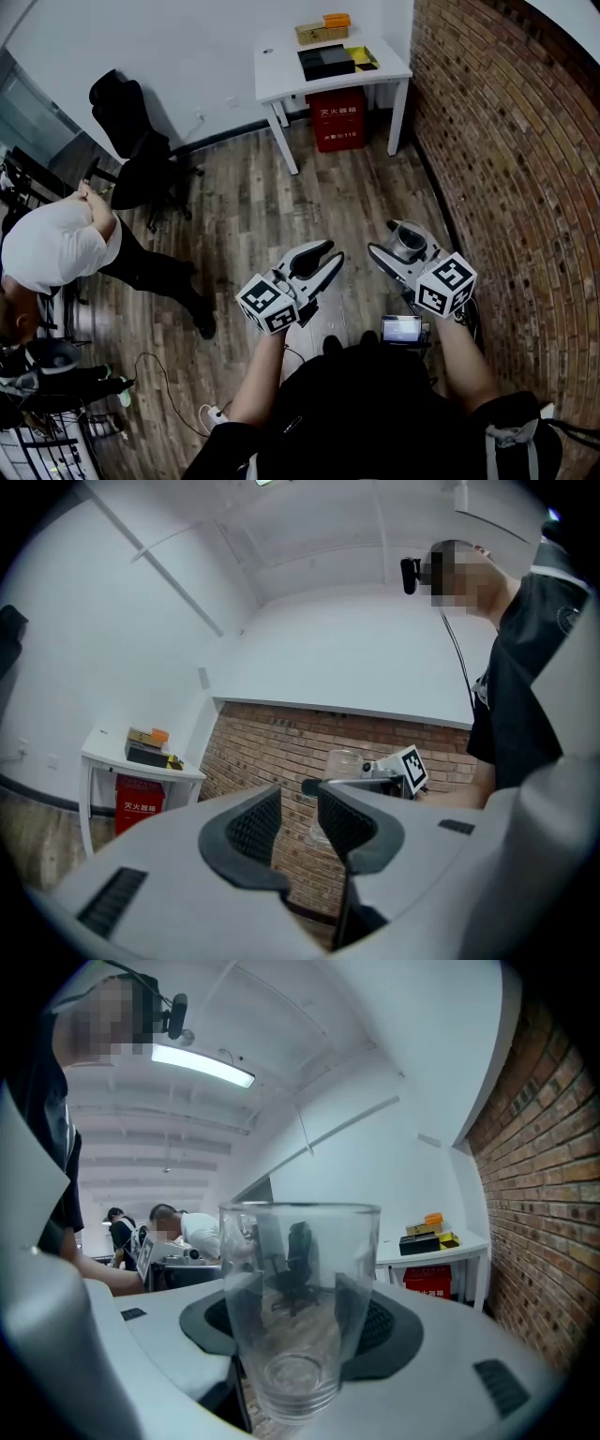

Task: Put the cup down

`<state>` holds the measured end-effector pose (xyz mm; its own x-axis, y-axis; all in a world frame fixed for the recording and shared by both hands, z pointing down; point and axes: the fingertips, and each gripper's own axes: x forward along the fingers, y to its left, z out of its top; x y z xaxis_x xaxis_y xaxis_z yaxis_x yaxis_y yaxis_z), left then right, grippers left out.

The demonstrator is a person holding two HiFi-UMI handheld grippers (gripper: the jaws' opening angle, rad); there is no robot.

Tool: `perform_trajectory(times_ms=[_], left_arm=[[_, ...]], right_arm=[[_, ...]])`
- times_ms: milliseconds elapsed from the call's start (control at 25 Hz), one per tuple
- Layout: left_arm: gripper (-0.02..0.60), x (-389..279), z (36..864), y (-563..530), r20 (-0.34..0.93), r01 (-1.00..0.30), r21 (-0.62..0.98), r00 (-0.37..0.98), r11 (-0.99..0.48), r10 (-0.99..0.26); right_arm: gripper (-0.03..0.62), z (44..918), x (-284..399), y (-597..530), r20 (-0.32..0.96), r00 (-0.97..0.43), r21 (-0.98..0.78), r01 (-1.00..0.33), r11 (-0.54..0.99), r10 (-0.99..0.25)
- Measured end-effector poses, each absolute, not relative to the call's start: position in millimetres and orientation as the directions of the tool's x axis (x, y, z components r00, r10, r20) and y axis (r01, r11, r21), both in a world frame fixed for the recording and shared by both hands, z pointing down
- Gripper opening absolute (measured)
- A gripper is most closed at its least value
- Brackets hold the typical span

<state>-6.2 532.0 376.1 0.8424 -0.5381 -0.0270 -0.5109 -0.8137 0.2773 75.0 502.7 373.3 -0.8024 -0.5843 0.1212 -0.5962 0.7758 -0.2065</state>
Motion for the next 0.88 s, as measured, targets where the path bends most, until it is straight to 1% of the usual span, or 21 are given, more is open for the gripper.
perform_trajectory(times_ms=[520, 880], left_arm=[[0.127, 6.1, 382.0, 527.8, -0.018, -0.515, 0.292, 0.840, -0.806, -0.543], [0.120, 20.3, 384.9, 507.6, -0.017, -0.561, 0.303, 0.805, -0.770, -0.593]], right_arm=[[0.273, 377.8, 86.5, 502.1, 0.127, -0.809, -0.209, -0.587, 0.782, -0.573], [0.273, 387.4, 123.1, 485.0, 0.131, -0.814, -0.228, -0.580, 0.782, -0.566]])
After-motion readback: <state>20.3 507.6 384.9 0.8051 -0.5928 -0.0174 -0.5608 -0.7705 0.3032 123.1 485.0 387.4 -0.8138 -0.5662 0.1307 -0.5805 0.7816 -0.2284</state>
